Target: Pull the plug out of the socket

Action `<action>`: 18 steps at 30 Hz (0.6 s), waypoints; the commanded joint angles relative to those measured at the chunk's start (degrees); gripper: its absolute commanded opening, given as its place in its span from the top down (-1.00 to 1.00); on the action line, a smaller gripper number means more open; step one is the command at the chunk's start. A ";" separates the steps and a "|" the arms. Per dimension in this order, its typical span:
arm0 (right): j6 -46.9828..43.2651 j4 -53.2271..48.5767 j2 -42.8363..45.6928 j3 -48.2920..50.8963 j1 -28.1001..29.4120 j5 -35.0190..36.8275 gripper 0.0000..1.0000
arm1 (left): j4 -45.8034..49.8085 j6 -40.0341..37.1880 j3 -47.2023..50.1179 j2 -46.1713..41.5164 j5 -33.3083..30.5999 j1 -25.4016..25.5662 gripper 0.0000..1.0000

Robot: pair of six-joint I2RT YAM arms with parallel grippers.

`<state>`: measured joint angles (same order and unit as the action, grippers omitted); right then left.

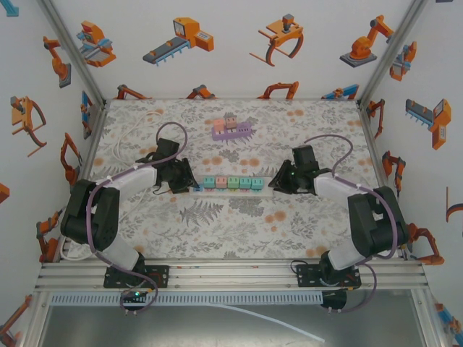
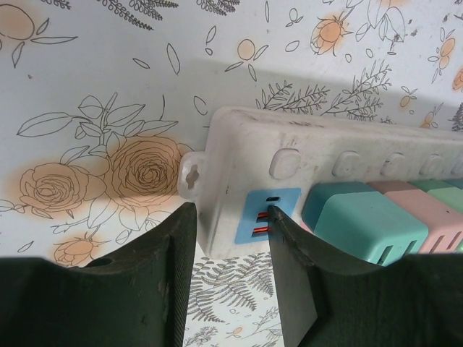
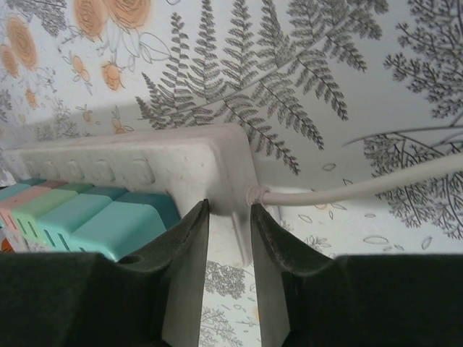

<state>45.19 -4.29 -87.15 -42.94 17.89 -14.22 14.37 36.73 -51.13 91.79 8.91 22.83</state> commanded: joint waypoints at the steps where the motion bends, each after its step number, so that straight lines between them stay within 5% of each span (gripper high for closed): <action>1: -2.66 -7.36 3.67 -3.90 0.63 2.29 0.27 | 2.76 -0.12 1.26 -1.81 0.52 -0.13 0.09; 6: -11.84 -11.13 8.45 -11.63 0.61 4.37 0.06 | 4.71 -0.77 0.09 -5.82 -0.85 -0.45 -0.08; 11: -30.20 -2.58 12.70 -12.72 0.58 1.30 -0.11 | 5.47 -4.14 -0.79 -9.56 -1.39 -0.58 -0.13; 18: -65.52 1.91 13.21 -9.91 1.86 -18.34 -0.29 | 7.28 -11.24 -1.56 -9.59 -2.18 -0.50 -0.17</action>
<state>0.49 -3.51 -73.47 -54.63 18.63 -22.85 18.87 30.41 -51.27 82.13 7.64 22.48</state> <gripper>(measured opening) 0.641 0.581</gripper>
